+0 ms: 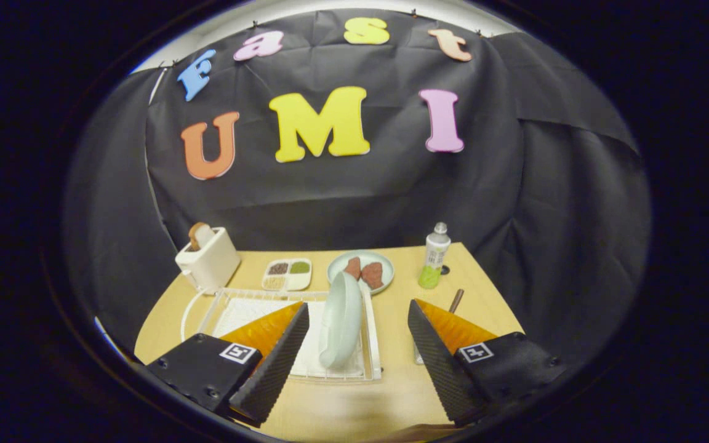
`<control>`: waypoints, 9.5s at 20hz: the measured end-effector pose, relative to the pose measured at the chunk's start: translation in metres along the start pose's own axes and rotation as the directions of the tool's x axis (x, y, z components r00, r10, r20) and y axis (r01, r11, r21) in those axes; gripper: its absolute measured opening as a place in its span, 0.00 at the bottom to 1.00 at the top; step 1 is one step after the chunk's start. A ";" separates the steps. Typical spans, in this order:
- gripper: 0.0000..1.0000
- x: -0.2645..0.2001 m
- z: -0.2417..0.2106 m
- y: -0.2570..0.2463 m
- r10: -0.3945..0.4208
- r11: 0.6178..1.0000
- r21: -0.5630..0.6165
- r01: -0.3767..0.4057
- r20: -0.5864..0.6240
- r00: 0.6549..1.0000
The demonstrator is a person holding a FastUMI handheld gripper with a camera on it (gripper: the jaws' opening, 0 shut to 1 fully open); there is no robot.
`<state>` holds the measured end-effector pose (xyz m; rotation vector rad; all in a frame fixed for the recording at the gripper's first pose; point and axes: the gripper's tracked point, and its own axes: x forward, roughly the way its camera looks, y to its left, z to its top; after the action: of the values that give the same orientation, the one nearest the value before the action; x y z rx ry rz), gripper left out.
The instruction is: Take the plate from the dish rack, then take the spoon from the basket and place it into the plate.
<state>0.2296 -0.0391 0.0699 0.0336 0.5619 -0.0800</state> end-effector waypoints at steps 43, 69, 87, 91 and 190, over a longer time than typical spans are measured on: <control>0.06 0.074 0.029 0.001 -0.517 0.855 -0.300 0.424 -0.424 0.743; 0.06 -0.037 -0.206 0.024 -0.013 0.998 0.057 0.040 -0.412 0.911; 0.17 0.004 -0.283 -0.023 0.023 0.993 0.111 0.032 -0.463 0.886; 0.15 0.012 -0.294 -0.035 -0.008 0.994 0.093 0.062 -0.496 0.868; 0.10 -0.087 -0.126 0.002 0.002 0.997 -0.064 0.031 0.455 0.891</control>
<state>0.0898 -0.0241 0.0095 -0.0573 0.0927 -0.0796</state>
